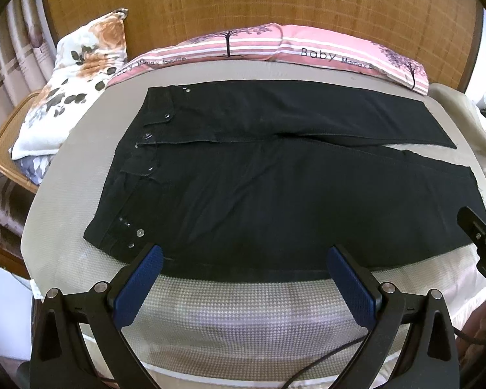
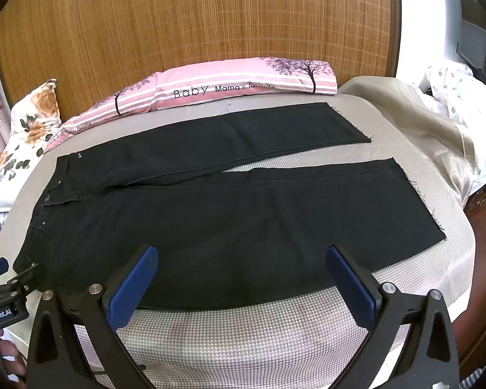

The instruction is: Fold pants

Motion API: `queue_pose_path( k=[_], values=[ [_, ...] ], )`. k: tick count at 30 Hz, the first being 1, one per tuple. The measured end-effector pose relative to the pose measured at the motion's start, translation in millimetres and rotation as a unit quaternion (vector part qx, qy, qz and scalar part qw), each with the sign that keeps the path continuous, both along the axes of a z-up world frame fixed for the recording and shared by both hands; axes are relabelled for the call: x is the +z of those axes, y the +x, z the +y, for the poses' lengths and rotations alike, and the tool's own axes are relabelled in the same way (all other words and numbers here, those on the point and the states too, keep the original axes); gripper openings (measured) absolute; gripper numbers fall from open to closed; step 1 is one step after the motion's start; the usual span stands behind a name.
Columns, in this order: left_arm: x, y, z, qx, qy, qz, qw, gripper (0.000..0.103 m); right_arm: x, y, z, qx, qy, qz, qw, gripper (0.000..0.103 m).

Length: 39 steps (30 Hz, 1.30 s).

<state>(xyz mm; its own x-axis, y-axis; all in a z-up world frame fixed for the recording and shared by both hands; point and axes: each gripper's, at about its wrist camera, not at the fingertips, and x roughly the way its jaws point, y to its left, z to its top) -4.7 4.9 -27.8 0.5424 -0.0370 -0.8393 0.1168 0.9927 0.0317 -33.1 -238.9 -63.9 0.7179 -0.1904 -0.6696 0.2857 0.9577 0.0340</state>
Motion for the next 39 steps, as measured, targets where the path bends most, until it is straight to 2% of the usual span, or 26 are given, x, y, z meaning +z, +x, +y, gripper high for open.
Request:
queue_pose_path(
  k=[16,39],
  values=[
    [4.1,3.8,-4.4,0.002,0.013,0.003,0.9999,0.101,-9.1,-0.8,2.0,0.003,0.003,0.001,1.000,0.103],
    [2.6,6.0,-2.3,0.003,0.019,0.006,0.9998,0.101,-5.8,1.3,1.2,0.003,0.006,0.002,1.000,0.103]
  ],
)
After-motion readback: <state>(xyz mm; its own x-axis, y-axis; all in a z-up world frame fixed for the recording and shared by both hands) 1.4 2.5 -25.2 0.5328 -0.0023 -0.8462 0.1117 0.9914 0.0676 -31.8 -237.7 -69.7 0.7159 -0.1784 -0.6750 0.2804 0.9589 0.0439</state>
